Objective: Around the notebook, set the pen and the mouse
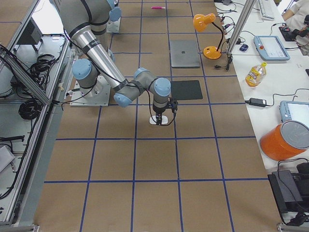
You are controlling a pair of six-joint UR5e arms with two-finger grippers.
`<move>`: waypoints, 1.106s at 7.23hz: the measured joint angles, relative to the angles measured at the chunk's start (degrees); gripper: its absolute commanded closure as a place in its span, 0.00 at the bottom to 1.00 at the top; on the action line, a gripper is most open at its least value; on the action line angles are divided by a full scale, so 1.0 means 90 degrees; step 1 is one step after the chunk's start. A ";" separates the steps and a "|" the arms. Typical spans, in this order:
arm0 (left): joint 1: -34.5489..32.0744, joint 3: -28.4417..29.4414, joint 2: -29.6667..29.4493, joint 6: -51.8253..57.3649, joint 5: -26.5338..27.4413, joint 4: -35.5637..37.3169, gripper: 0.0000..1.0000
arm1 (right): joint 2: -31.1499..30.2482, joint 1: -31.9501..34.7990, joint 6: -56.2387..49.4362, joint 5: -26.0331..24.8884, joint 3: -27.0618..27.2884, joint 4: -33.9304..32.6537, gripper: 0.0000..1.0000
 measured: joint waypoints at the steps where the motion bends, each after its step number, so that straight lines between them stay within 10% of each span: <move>1: 0.0007 0.0015 -0.0280 -0.0001 -0.0005 0.0261 0.00 | 0.0191 -0.0001 0.0004 -0.0004 0.0013 -0.0160 0.01; 5: 0.0003 0.0058 -0.1138 -0.0144 -0.0001 0.1095 0.00 | 0.0309 -0.0002 0.0126 0.0001 0.0008 -0.0187 0.38; 8: -0.0014 0.0063 -0.1361 -0.0183 -0.0022 0.1269 0.47 | 0.0240 0.0027 0.0253 -0.0005 -0.0029 -0.0132 0.39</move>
